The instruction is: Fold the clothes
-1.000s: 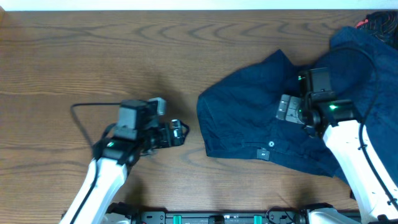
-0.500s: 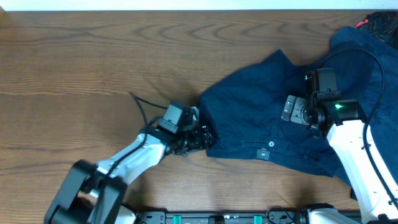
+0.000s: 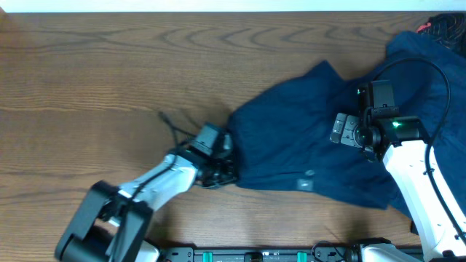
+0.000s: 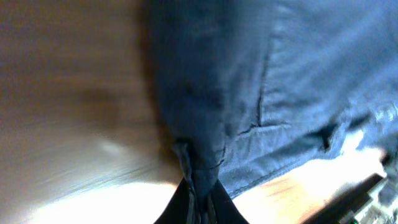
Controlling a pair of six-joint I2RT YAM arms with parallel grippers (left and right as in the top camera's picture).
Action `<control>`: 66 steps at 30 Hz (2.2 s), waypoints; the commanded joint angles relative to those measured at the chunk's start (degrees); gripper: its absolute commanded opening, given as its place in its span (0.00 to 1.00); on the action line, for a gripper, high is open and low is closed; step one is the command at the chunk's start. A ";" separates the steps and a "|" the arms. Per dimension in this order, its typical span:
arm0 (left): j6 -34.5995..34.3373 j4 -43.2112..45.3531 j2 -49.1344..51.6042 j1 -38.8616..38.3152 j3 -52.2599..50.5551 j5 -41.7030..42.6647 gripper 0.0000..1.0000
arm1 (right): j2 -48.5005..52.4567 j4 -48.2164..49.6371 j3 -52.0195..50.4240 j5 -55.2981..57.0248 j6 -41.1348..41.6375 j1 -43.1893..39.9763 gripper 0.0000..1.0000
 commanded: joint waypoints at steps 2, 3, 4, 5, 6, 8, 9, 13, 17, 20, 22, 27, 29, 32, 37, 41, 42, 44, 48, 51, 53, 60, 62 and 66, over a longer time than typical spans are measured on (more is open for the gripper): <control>6.91 -8.39 -5.40 12.04 0.46 -14.21 0.06 | -0.35 -0.33 0.33 0.72 -0.59 -0.37 0.99; 8.41 -9.55 -6.75 15.85 0.46 -17.79 0.06 | -0.35 -0.42 0.35 0.76 -1.11 -0.37 0.99; 9.90 -9.68 -7.87 19.10 0.46 -20.46 0.06 | -0.35 -0.55 0.35 0.79 -1.31 -0.37 0.99; 11.82 -9.01 -9.20 23.50 0.63 -23.28 0.06 | -0.35 -0.70 0.35 0.79 -1.38 -0.37 0.99; 12.72 -8.39 -9.79 25.64 0.83 -24.22 0.06 | -0.35 -0.76 0.35 0.79 -1.38 -0.37 0.99; 15.02 -4.57 -11.10 32.28 2.01 -24.92 0.06 | -0.35 -0.81 0.33 0.79 -1.38 -0.37 0.99; 15.43 -2.91 -11.34 34.47 2.69 -24.87 0.06 | -0.35 -0.83 0.33 0.76 -1.38 -0.37 0.99; 15.37 1.79 -11.39 42.91 8.17 -23.30 0.06 | -0.35 -1.07 0.35 0.63 -1.38 -0.37 0.99; 15.34 0.17 -11.41 46.53 13.53 -17.09 0.17 | -0.35 -1.36 0.33 -0.68 -1.40 -0.37 0.99; 15.32 -5.40 -11.45 46.82 16.09 -4.42 0.50 | -0.35 0.09 0.35 -6.21 -4.87 -0.35 0.99; 15.37 -9.35 -11.47 46.03 16.11 4.17 0.59 | -0.33 2.69 0.33 -12.09 -9.90 -0.28 0.98; 15.65 -21.77 -11.45 42.56 16.06 5.16 0.74 | 0.81 12.22 0.33 -22.97 -13.60 -0.02 0.90; 17.92 -24.52 -11.45 40.15 15.91 5.16 0.70 | 2.03 15.54 0.33 -23.02 -13.60 0.46 0.89; 20.50 -24.33 -11.34 35.30 14.82 5.09 0.57 | 5.07 19.89 0.35 -23.54 -13.38 1.66 0.88; 20.44 -22.29 -9.92 25.99 12.66 -1.07 0.53 | 10.64 25.99 0.35 -23.89 -13.40 4.70 0.86; 19.80 -22.05 -6.12 19.15 12.50 -3.58 0.53 | 13.77 32.83 0.33 -22.14 -13.40 7.58 0.86; 19.56 -21.90 -4.96 17.73 12.50 -3.58 0.53 | 14.58 34.80 0.35 -20.61 -13.38 8.20 0.87; 18.71 -21.97 -2.51 15.21 12.50 -3.58 0.53 | 16.13 37.20 0.35 -18.12 -12.66 8.83 0.90; 16.81 -23.78 2.29 11.47 12.50 -3.56 0.53 | 17.27 30.77 0.35 -16.98 -8.04 8.24 0.71; 16.83 -26.77 5.35 9.90 12.50 -3.58 0.53 | 17.22 23.61 0.35 -10.62 -1.95 6.93 0.65; 16.83 -29.79 7.10 9.44 12.50 -3.78 0.53 | 16.98 19.96 0.35 -4.90 -0.39 5.57 0.62; 16.83 -41.68 10.03 9.38 12.44 -10.43 0.53 | 17.40 8.15 0.33 -6.34 -7.65 0.13 0.36; 16.83 -44.30 10.01 9.40 12.44 -11.63 0.53 | 17.53 5.14 0.33 -6.56 -7.76 -0.76 0.22; 16.83 -47.95 10.01 9.40 12.41 -11.80 0.53 | 17.62 2.40 0.33 -15.17 -13.75 -1.38 0.20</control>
